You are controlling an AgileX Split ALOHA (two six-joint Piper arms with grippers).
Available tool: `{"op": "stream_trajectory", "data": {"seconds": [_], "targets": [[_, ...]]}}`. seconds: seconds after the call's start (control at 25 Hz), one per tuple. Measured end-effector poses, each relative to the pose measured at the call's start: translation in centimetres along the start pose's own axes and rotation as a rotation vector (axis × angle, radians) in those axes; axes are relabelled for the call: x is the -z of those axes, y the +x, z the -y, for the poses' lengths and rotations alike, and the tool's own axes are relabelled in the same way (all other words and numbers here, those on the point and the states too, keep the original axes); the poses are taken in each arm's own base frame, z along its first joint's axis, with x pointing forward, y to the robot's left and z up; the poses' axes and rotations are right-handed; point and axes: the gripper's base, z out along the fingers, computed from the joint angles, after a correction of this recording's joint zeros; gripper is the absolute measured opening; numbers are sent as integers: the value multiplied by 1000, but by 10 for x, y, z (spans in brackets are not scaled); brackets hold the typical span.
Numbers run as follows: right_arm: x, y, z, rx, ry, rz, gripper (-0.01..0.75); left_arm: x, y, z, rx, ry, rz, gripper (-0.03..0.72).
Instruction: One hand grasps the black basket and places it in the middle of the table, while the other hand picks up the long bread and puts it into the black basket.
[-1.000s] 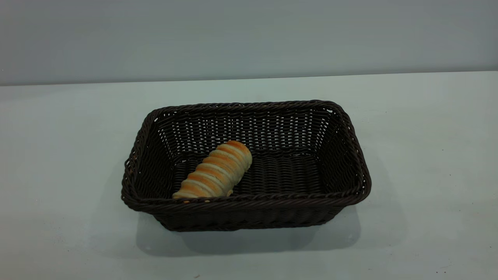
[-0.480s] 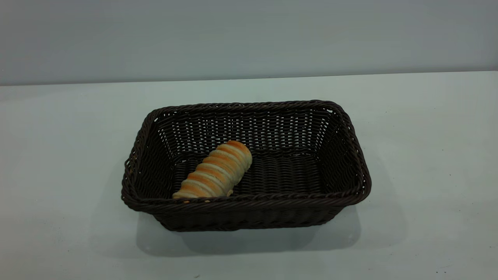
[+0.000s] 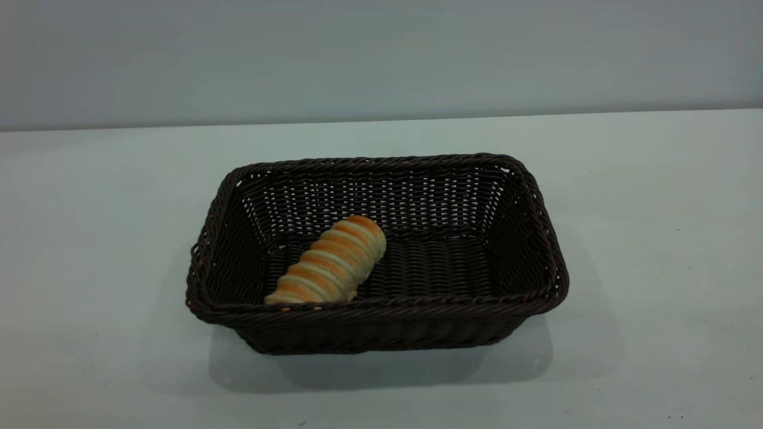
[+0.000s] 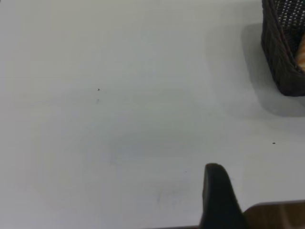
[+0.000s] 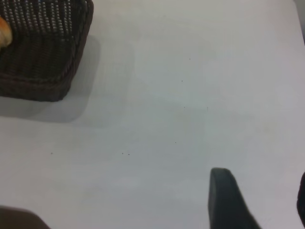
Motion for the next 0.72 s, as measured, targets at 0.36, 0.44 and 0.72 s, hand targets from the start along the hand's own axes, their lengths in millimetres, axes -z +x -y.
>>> {"op": "stream_trajectory", "data": {"seconds": [0.36,0.44,0.72], "targets": [[0,0,0,0,0,0,295,0,0,0,-10,4,0,466],[0,0,0,0,0,0,277,0,0,0,-10,4,0,466],[0,0,0,0,0,0,235,0,0,0,-10,4,0,466]]}}
